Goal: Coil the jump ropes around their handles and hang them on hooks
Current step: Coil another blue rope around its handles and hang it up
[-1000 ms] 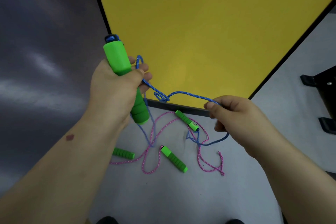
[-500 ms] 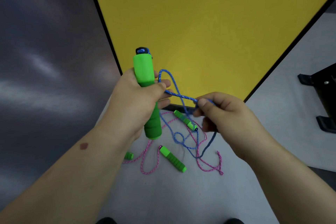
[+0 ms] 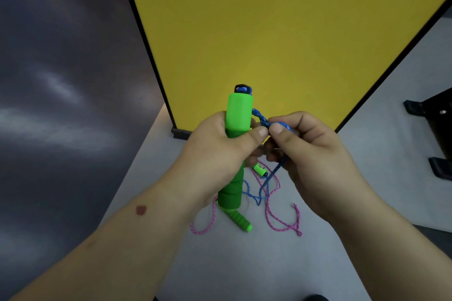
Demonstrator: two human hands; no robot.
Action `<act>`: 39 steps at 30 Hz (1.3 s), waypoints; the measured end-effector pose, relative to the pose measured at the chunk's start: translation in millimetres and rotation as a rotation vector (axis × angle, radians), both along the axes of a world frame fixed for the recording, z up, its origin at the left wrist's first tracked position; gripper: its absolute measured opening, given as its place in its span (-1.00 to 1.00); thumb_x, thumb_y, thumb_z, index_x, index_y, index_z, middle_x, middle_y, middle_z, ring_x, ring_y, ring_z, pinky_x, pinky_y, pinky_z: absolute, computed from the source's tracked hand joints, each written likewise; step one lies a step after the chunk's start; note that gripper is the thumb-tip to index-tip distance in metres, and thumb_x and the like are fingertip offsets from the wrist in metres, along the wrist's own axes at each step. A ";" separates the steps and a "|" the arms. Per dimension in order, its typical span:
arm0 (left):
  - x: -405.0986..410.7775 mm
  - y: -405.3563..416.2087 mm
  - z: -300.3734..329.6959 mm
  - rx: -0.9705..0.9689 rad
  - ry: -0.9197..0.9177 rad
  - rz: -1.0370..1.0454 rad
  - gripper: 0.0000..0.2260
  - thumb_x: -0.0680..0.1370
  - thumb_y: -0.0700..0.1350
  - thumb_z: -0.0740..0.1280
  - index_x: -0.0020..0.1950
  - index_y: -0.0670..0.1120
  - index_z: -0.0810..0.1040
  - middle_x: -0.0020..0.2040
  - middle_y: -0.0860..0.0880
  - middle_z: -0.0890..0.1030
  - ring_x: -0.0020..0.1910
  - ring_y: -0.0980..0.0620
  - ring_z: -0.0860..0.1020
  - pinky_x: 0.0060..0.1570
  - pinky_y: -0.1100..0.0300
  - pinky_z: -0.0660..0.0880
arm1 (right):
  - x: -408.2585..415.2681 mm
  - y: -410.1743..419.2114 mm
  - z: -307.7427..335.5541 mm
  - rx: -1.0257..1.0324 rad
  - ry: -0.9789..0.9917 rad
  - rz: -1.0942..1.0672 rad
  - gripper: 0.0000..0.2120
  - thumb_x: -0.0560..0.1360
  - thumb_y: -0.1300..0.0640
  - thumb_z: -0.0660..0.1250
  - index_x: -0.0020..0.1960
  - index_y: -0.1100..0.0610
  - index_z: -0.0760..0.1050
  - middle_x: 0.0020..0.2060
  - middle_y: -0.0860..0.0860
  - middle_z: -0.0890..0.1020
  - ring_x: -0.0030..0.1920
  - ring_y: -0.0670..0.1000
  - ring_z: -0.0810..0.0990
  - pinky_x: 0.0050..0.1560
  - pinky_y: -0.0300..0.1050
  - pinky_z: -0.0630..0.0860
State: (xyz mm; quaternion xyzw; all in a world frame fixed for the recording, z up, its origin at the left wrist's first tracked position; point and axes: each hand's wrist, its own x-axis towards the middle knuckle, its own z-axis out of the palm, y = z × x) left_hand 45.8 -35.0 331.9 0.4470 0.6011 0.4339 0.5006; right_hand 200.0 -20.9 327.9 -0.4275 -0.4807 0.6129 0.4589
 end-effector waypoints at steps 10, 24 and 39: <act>-8.7 3.5 -4.5 0.029 -0.064 -0.038 -0.77 0.41 -0.08 0.56 -0.02 -0.10 0.62 -0.19 -0.09 0.66 -0.18 0.00 0.63 -0.12 -0.01 0.57 | 4.5 3.6 0.2 -0.175 -0.012 0.053 -0.85 0.60 0.23 0.31 -0.10 0.20 0.61 -0.48 0.00 0.32 -0.36 0.05 0.09 -0.42 -0.17 0.13; -36.4 14.1 -13.4 -0.075 -0.093 0.333 -0.76 0.50 -0.36 0.48 -0.02 -0.07 0.52 -0.20 -0.08 0.67 -0.30 0.03 0.70 -0.23 0.08 0.63 | 22.3 12.8 20.4 -0.009 0.095 -0.353 -0.81 0.66 0.16 0.26 -0.13 0.12 0.42 -0.44 -0.02 0.19 -0.40 0.02 0.08 -0.46 -0.17 0.12; -1.9 1.0 7.8 -0.054 -0.322 0.186 -0.81 0.57 -0.23 0.46 0.15 -0.06 0.58 -0.12 -0.10 0.71 -0.14 -0.08 0.74 0.02 -0.10 0.69 | -3.7 2.3 2.6 -0.090 -0.116 0.063 -0.76 0.67 0.33 0.16 0.12 0.17 0.60 -0.16 0.02 0.73 -0.34 -0.04 0.49 -0.26 -0.14 0.44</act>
